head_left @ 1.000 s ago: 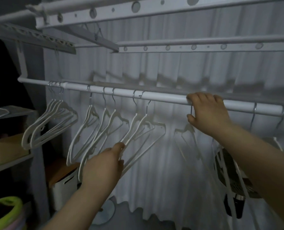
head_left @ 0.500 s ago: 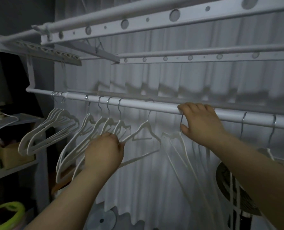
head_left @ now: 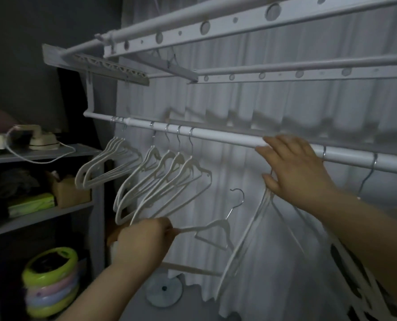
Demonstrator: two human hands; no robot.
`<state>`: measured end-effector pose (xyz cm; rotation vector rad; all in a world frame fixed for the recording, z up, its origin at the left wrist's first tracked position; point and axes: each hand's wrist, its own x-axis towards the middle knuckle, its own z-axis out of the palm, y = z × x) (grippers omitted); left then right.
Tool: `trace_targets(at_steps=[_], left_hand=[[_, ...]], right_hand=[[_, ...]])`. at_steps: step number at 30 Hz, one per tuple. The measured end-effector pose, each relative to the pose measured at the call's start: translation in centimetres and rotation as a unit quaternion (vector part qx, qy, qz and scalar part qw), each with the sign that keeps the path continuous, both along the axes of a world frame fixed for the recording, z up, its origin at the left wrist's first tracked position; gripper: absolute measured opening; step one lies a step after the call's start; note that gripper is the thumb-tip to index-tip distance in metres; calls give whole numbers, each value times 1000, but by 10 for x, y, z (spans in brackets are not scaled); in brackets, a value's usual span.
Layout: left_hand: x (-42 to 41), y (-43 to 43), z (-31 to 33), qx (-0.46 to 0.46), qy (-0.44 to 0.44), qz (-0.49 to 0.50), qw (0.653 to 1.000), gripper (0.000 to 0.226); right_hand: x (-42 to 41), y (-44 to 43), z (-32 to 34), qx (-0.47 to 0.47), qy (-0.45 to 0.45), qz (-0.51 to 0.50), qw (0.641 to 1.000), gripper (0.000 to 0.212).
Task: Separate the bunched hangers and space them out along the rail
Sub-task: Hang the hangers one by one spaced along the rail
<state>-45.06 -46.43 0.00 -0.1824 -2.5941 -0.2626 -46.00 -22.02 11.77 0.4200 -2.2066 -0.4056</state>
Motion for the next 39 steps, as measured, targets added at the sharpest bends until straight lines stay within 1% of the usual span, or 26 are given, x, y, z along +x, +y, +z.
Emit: trace_targets(at_steps=[2,3,5,7,8,10,12,14,15,16,18,19,21,23,24,26,28,30,31,33,34,35,37,39], left_hand=[[19,-19,-1,13,21,1,1000,32],[28,-28,-1,11,29,2,1000,32],[47,-45,2,10,35,-1,999,31],[68,-65,3,25,39,-10,999,27],[79,-75,5,40,52,-25,998,24],[100,-100,4,74,71,-46,994,19],[124,-126,4,123,15,-53,991,16],[147,-158,2,167,-38,-65,983,24],[158,-175,0,194,-56,-71,977,29],[168,-192,-5,226,-71,-78,968,31],[183,-218,-13,306,-89,-91,943,30],[188,-228,-18,333,-98,-94,933,28],[193,-241,-25,354,-114,-91,924,26],[194,-251,-32,361,-121,-83,921,24],[194,-254,-34,366,-131,-82,918,23],[193,-259,-37,372,-157,-86,911,20],[191,-262,-39,358,-189,-94,910,19],[188,-263,-42,357,-184,-102,910,12],[187,-263,-43,367,-164,-95,911,7],[189,-258,-46,400,-118,-61,907,35],[192,-251,-46,418,-97,-53,902,41],[196,-243,-46,428,-83,-62,898,40],[209,-219,-42,422,-92,-116,894,33],[219,-196,-37,412,-141,-173,883,36]], right_hand=[[7,-20,-2,47,-6,34,998,47],[12,-34,-4,57,-49,44,996,45],[25,-63,-7,39,-166,56,984,51],[32,-84,-15,8,-306,19,952,57],[37,-96,-19,-7,-345,3,939,56],[46,-115,-25,-35,-385,2,922,45],[56,-135,-26,-72,-410,20,909,32],[67,-156,-29,-117,-438,57,890,19],[75,-165,-30,-147,-466,70,870,12],[84,-174,-33,-182,-500,81,843,8],[101,-190,-37,-248,-558,92,787,19],[110,-197,-40,-271,-568,93,771,20],[130,-208,-45,-300,-574,98,756,20],[148,-218,-48,-326,-577,106,742,29],[157,-221,-48,-355,-578,110,726,35],[173,-225,-48,-422,-584,132,680,43],[186,-230,-46,-468,-591,163,636,47],[196,-238,-45,-507,-588,186,601,48],[198,-242,-45,-527,-583,193,588,48],[203,-251,-44,-569,-563,188,569,47],[205,-254,-45,-594,-547,181,561,46],[205,-257,-46,-621,-529,173,551,45],[205,-260,-48,-668,-494,164,532,43],[204,-266,-48,-700,-464,160,519,42]])
